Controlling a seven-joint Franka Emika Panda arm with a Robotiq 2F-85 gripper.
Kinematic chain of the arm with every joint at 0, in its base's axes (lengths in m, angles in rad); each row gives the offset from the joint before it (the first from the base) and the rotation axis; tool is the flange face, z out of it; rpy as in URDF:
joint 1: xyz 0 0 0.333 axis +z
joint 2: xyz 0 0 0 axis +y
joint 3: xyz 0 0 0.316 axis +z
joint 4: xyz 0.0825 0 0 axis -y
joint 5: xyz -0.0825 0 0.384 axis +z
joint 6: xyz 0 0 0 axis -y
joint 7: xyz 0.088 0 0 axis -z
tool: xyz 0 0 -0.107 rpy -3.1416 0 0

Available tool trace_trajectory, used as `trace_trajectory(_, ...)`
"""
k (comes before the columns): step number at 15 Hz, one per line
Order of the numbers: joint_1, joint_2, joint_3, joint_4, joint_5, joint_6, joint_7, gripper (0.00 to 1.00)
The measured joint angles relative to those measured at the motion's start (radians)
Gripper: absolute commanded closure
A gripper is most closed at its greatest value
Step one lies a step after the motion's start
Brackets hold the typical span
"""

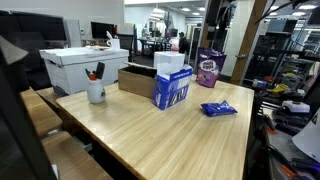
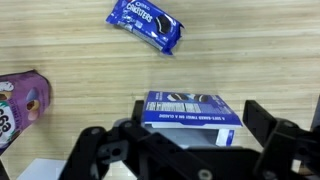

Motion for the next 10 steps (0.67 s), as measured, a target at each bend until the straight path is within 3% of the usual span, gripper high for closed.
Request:
trace_trajectory(5, -0.004, 0.078, 0.074, 0.008, -0.115, 0.048, 0.226, 0.00)
trace_trajectory(10, -0.004, 0.132, 0.097, 0.034, -0.163, 0.047, 0.299, 0.00)
